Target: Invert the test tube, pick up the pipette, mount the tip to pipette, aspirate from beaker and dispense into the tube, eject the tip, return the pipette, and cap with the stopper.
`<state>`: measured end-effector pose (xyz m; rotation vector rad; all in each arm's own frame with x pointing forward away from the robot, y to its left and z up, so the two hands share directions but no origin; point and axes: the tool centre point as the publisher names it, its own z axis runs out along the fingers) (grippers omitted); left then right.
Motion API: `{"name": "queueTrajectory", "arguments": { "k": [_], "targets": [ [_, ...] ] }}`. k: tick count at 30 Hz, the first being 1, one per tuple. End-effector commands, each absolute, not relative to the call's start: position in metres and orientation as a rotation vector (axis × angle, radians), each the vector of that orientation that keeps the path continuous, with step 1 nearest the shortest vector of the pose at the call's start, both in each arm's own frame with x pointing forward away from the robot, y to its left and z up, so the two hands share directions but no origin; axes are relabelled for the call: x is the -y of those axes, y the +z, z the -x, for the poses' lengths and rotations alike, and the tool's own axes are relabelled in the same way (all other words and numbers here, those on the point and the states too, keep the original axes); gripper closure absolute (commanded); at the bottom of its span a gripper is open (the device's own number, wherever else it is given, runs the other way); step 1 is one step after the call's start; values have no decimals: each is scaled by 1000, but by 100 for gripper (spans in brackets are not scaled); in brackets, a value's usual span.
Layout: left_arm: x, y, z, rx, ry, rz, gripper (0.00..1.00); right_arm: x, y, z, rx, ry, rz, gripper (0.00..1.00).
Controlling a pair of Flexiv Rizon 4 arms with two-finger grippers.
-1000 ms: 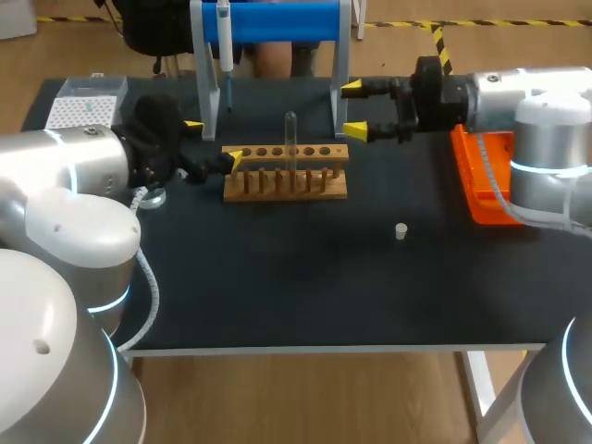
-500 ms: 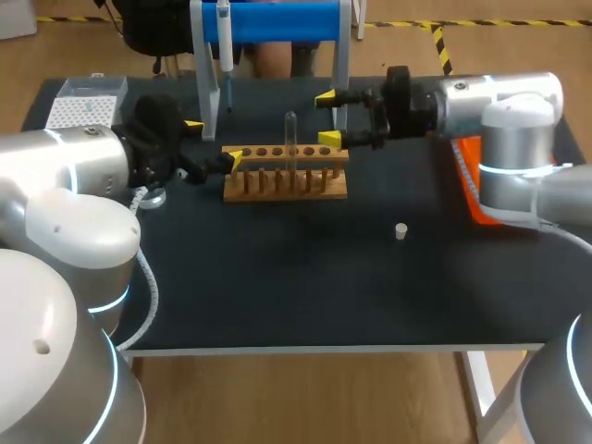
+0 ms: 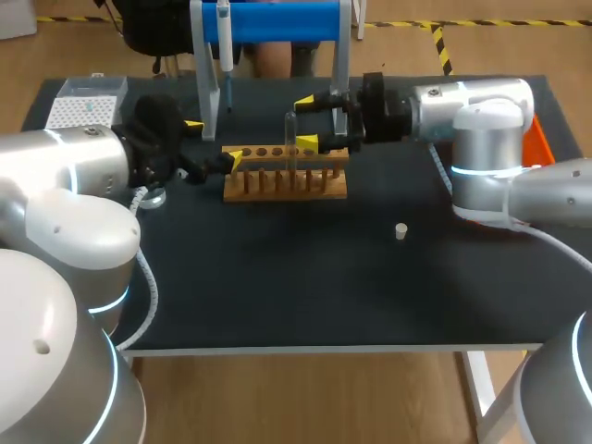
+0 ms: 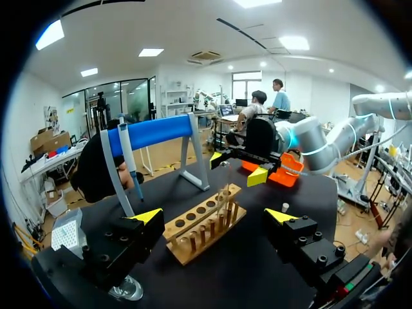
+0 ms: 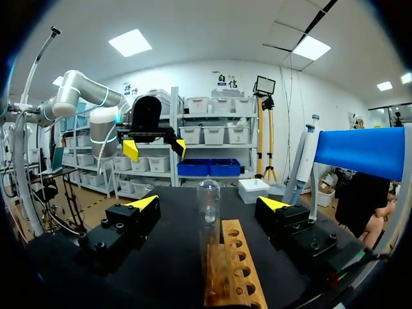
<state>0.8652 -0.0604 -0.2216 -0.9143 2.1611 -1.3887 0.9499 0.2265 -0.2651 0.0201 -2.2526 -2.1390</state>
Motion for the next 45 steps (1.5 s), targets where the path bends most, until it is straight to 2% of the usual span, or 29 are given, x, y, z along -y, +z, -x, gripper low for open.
{"name": "queueTrajectory", "arguments": {
  "k": [1,29,32,33,36,37,39,41,45],
  "targets": [
    [58,-222,-865,-2162,-1398,910,0,-234,-272,-956,2249,-2143,-20,0],
    [58,-222,-865,-2162,-1398,910,0,-255,-280,-957,2218,-2140,-38,0],
    [58,-222,-865,-2162,-1398,910,0,-255,-280,-957,2217,-2138,-37,35],
    [58,-222,-865,-2162,-1398,910,0,-255,-280,-957,2217,-2137,-37,50],
    [58,-222,-865,-2162,-1398,910,0,-255,-281,-957,2216,-2135,-35,59],
    [58,-222,-865,-2162,-1398,910,0,-255,-281,-957,2216,-2135,-36,69],
    [58,-222,-865,-2162,-1398,910,0,-255,-281,-957,2217,-2132,-35,79],
    [58,-222,-865,-2162,-1398,910,0,-254,-281,-957,2218,-2131,-34,80],
    [58,-222,-865,-2162,-1398,910,0,-254,-282,-957,2220,-2130,-31,98]
  ]
}}
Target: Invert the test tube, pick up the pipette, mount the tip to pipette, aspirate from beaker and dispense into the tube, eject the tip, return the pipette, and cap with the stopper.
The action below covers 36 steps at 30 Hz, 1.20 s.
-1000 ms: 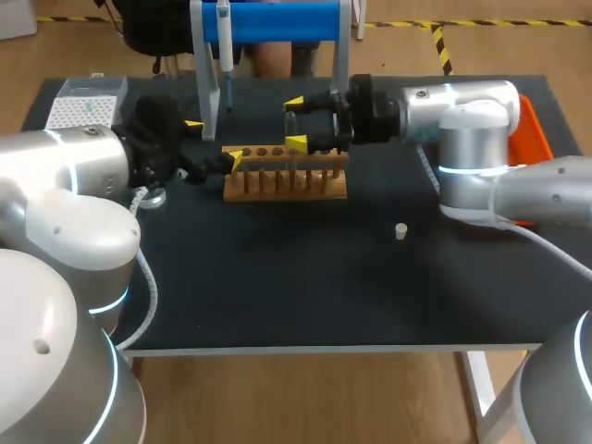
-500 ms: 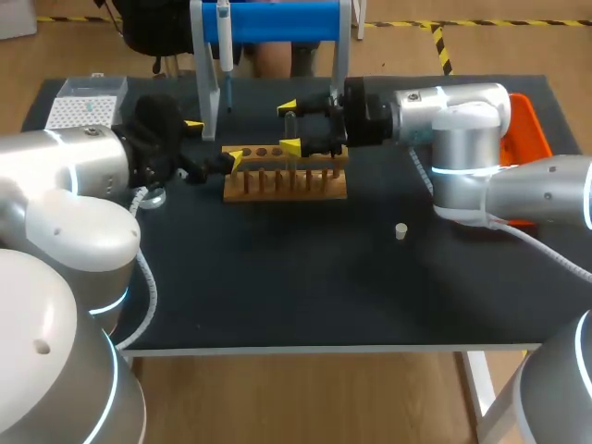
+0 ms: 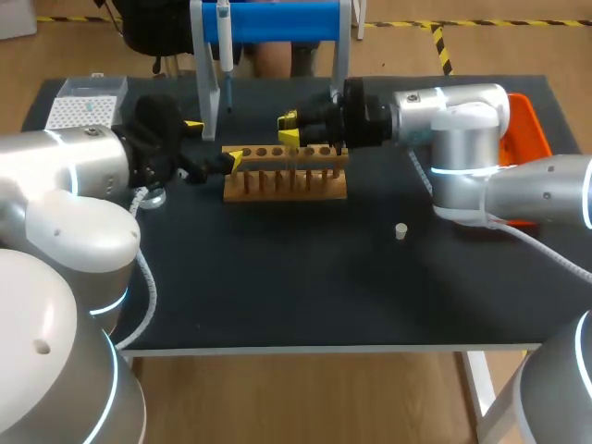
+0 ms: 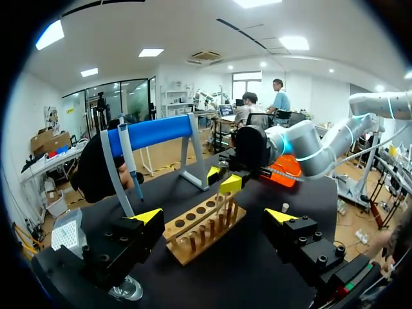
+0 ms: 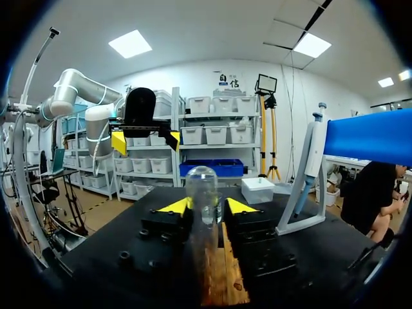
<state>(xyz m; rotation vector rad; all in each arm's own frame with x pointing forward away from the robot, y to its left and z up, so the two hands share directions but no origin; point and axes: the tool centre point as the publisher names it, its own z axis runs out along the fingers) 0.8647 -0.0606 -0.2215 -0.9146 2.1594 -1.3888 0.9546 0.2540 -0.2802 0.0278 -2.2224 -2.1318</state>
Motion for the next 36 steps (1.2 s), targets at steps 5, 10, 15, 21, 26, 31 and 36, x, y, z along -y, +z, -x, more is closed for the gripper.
{"name": "queueTrajectory", "arguments": {
  "k": [5,10,15,21,26,31,36],
  "targets": [
    [58,-222,-865,-2162,-1398,910,0,-254,-281,-957,2219,-2130,-32,100],
    [58,-222,-865,-2162,-1398,910,0,-253,-279,-957,2220,-2129,-36,100],
    [58,-222,-865,-2162,-1398,910,0,-252,-273,-957,2218,-2132,-37,100],
    [58,-222,-865,-2162,-1398,910,0,-253,-266,-958,2218,-2136,-35,100],
    [58,-222,-865,-2162,-1398,910,0,-252,-259,-958,2219,-2140,-36,100],
    [58,-222,-865,-2162,-1398,910,0,-252,-252,-958,2222,-2146,-34,100],
    [58,-222,-865,-2162,-1398,910,0,-251,-243,-959,2221,-2155,-26,100]
  ]
}}
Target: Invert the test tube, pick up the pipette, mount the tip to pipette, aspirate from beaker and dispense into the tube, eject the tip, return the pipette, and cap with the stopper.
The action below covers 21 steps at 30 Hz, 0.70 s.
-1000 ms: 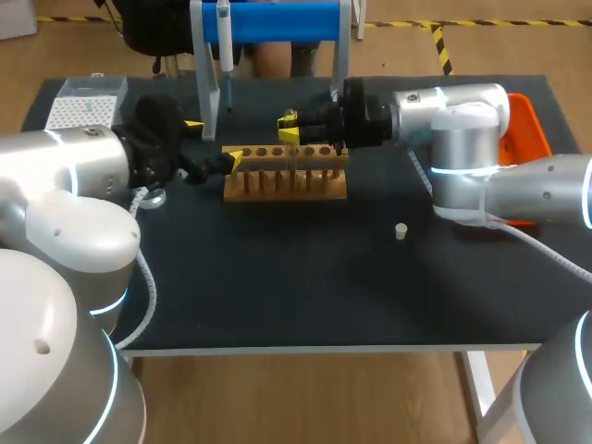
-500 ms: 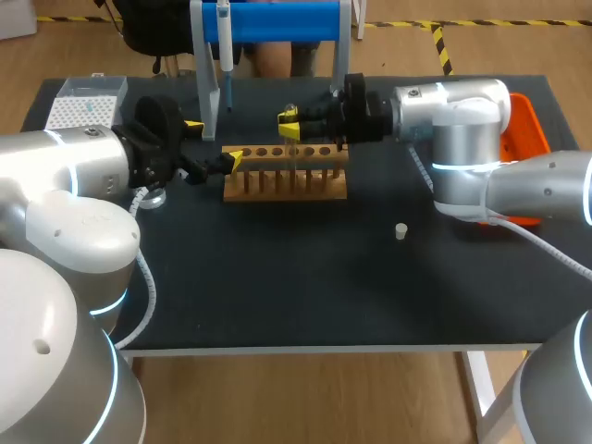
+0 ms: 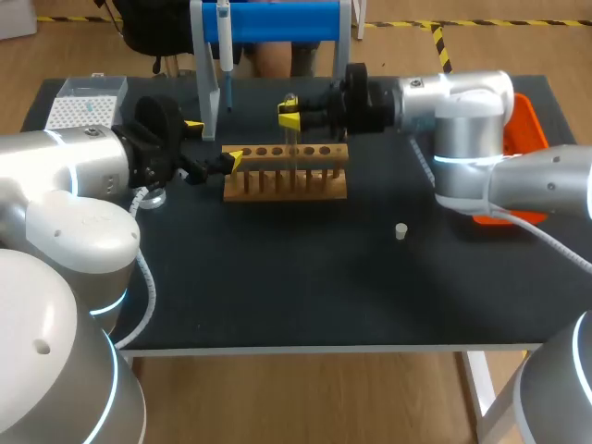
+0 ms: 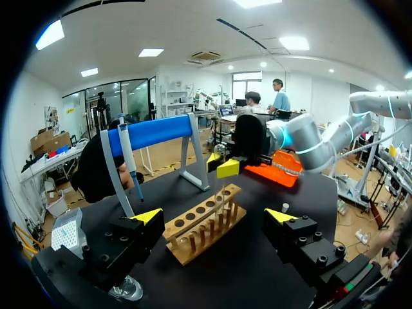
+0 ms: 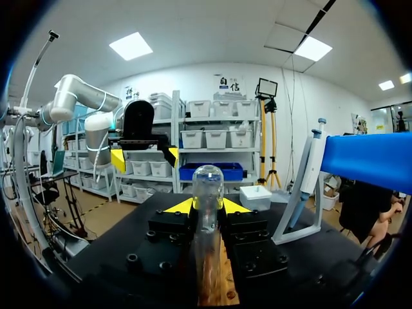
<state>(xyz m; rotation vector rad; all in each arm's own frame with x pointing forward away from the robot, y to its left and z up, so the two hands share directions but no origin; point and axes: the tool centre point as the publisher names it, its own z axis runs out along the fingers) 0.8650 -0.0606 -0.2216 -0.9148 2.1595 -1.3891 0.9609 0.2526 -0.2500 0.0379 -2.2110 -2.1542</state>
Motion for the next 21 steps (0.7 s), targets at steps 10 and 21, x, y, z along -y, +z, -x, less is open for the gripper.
{"name": "queueTrajectory", "arguments": {
  "k": [10,21],
  "targets": [
    [58,-222,-865,-2162,-1398,910,0,-249,-226,-956,2218,-2163,-18,100],
    [58,-222,-865,-2162,-1398,910,0,-247,-214,-951,2228,-2172,-17,100]
  ]
}}
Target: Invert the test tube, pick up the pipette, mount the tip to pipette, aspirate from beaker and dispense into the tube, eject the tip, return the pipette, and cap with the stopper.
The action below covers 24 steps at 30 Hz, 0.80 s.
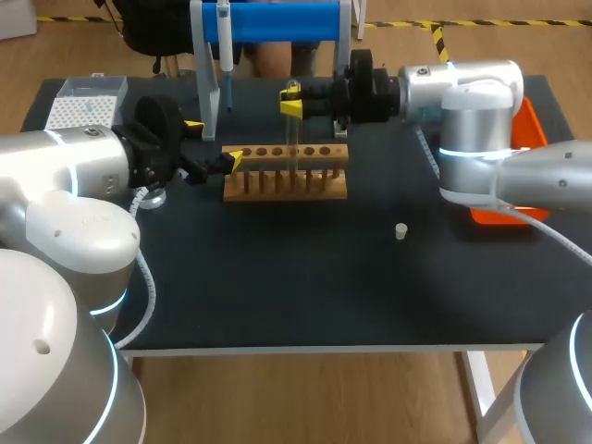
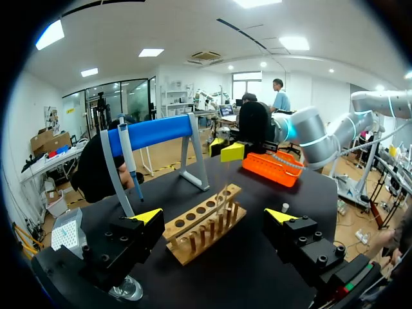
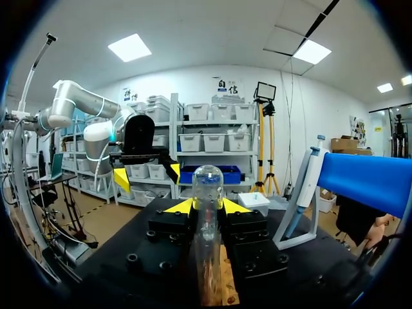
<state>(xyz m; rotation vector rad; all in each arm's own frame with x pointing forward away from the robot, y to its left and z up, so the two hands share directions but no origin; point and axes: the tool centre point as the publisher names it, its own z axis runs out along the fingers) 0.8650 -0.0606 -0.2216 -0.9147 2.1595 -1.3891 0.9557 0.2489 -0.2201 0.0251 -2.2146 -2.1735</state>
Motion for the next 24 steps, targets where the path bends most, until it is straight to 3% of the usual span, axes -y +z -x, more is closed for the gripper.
{"name": "queueTrajectory", "arguments": {
  "k": [1,24],
  "targets": [
    [58,-222,-865,-2162,-1398,910,0,-246,-212,-950,2228,-2173,-19,100],
    [58,-222,-865,-2162,-1398,910,0,-234,-179,-939,2213,-2204,-43,100]
  ]
}}
